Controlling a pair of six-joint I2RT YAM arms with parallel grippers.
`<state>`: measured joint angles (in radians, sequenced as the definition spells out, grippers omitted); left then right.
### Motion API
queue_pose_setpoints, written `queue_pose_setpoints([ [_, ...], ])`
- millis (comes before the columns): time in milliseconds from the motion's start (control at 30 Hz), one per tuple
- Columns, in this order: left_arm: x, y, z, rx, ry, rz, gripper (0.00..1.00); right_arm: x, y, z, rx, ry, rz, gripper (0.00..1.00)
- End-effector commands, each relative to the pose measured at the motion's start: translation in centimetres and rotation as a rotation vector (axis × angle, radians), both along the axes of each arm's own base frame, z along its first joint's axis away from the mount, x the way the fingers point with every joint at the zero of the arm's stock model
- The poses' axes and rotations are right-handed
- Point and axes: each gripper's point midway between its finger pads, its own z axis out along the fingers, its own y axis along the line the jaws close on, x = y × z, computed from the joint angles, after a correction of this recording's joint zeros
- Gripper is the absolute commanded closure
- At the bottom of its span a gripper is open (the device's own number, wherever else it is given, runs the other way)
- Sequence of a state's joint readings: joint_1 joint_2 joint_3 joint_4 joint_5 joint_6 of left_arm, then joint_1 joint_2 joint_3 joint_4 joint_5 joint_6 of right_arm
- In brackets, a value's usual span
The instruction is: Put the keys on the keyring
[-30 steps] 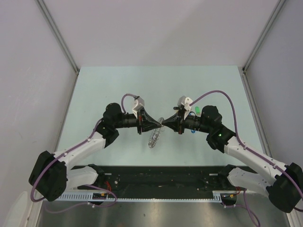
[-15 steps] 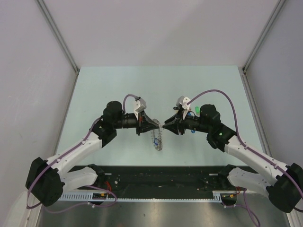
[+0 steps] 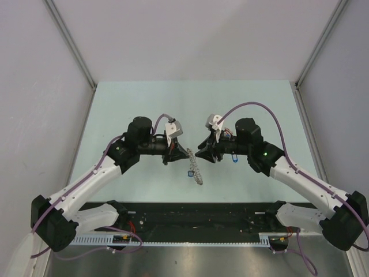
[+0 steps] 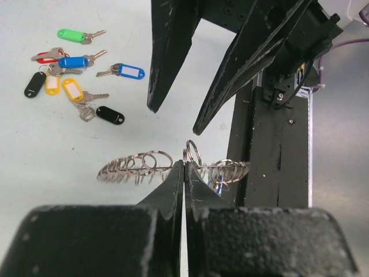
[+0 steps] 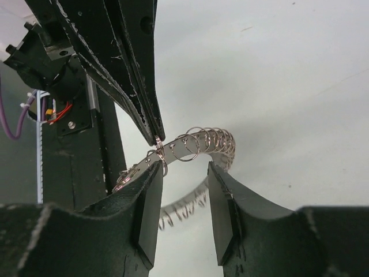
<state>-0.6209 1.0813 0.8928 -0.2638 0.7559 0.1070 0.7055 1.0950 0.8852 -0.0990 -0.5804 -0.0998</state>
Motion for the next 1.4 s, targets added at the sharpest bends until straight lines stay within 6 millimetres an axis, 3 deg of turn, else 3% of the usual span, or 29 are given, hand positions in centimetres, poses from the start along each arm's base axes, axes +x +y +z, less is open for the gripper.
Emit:
queue_pose_setpoints([
  [0,-0.3,-0.2,2.0,-0.007,-0.069,-0.035,1.0,-0.6,1.3,1.2,0.003,-0.027,0.087,0.59],
  [300,-0.6,-0.6,1.9,-0.001,-0.066,-0.05,0.99,-1.0,2.4,1.3,0.02,-0.025,0.145,0.6],
  [667,-1.2,-0.9,2.6,-0.026,-0.059,-0.078,1.0,-0.9,3.2,-0.6,-0.013,0.004,0.17,0.67],
  [800,-1.5,-0.9,2.6,-0.025,-0.055,-0.086,1.0,-1.0,3.4,-0.3,-0.002,-0.001,0.184,0.85],
  [833,-1.5,-0.8,2.6,-0.025,-0.053,-0.082,1.0,-1.1,3.4,-0.2,0.001,-0.003,0.187,0.96],
  [867,-1.4,-0.8,2.7,-0.026,-0.054,-0.073,0.99,-1.1,3.4,-0.1,0.003,-0.007,0.187,1.0],
  [933,-1.2,-0.6,2.9,-0.036,-0.064,-0.045,0.89,-1.2,3.3,0.1,0.009,-0.01,0.185,1.0],
  [967,-1.1,-0.5,3.2,-0.043,-0.073,-0.028,0.74,-1.2,3.2,0.3,0.013,-0.012,0.182,1.0],
  [1067,-0.6,0.2,4.3,-0.102,-0.129,0.053,0.56,-1.0,3.0,1.1,0.033,-0.028,0.171,1.0],
  [1200,-0.3,1.3,5.9,-0.234,-0.199,0.127,0.45,-0.9,2.6,3.0,0.109,-0.059,0.162,1.0],
  [1267,-0.3,2.0,7.2,-0.308,-0.228,0.164,0.44,-1.2,2.3,4.3,0.163,-0.073,0.17,1.0],
  [1300,-0.3,2.3,6.4,-0.315,-0.213,0.176,0.44,-1.1,2.1,4.3,0.174,-0.071,0.164,1.0],
  [1367,-0.4,2.6,7.3,-0.379,-0.218,0.185,0.45,-1.4,1.9,5.0,0.213,-0.085,0.171,1.0],
])
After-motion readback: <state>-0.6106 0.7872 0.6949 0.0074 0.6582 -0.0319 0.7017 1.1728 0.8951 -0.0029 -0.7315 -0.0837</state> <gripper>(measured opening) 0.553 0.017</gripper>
